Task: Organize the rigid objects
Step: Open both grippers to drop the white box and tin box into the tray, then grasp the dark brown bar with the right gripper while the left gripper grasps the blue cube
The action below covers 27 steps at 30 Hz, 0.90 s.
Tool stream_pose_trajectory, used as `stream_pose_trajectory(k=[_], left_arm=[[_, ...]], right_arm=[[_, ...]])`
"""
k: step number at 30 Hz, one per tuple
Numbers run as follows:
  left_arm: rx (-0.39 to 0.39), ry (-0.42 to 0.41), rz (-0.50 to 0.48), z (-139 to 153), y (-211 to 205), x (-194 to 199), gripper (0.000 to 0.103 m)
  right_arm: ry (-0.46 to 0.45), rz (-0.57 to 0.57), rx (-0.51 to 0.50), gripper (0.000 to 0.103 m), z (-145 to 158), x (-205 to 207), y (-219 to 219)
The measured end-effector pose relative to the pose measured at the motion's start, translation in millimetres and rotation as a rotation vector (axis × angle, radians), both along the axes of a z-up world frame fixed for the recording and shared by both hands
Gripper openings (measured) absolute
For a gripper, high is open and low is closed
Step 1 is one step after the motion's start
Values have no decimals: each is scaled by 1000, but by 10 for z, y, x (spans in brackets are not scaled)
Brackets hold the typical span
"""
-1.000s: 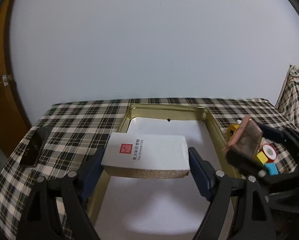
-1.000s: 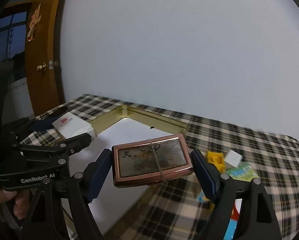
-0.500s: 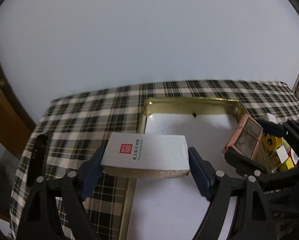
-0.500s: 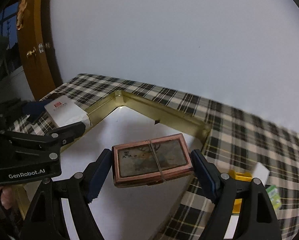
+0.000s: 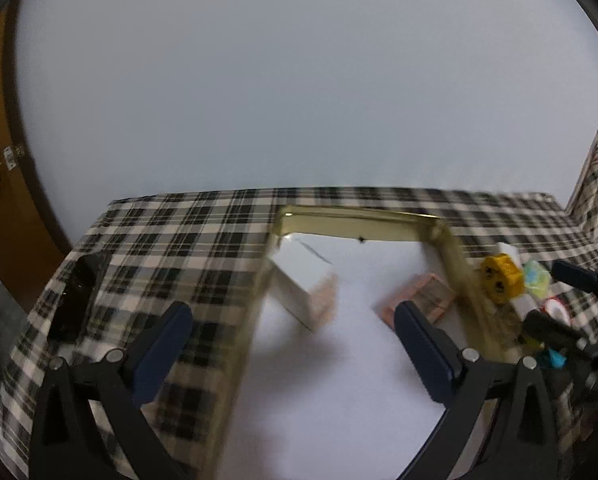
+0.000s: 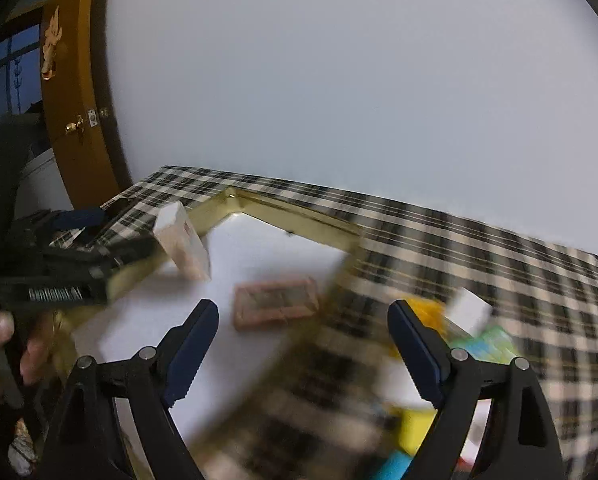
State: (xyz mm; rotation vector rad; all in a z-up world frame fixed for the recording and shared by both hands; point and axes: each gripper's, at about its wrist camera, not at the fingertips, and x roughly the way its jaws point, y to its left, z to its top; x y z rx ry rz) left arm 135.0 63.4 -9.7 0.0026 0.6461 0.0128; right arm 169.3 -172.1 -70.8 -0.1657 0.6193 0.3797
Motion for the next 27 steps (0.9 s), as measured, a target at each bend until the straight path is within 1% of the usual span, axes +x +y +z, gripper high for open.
stream_pose_trajectory(k=[3, 6, 8, 10, 12, 15, 18, 21, 23, 25, 27], left_arm=[[-43, -55, -11, -43, -100, -306, 102], [-64, -90, -22, -102, -242, -534, 102], [-62, -109, -22, -131, -323, -628, 102], [-69, -125, -15, -154, -377, -710, 102], [-79, -142, -21, -172, -439, -804, 102], [-58, -157, -19, -178, -523, -884, 102], [-43, -143, -31, -218, -568, -876, 102], [-38, -123, -40, -264, -604, -845, 103], [-40, -115, -47, -294, -632, -831, 102], [-39, -104, -58, -321, -671, -835, 103], [-38, -107, -66, -319, -702, -859, 102]], right_arm=[[-16, -65, 21, 88, -14, -293, -474], [-15, -171, 28, 89, -78, -508, -918], [-10, -240, 7, 89, -145, -616, -1133], [6, -265, -2, 89, -207, -692, -1258], [33, -256, 14, 89, -277, -736, -1318], [62, -237, 22, 89, -362, -731, -1300], [76, -183, 23, 89, -389, -732, -1202], [63, -117, -38, 89, -370, -748, -1068], [60, -50, -56, 89, -369, -751, -1024], [70, 2, -58, 88, -381, -722, -1006], [105, 26, -81, 88, -429, -665, -998]])
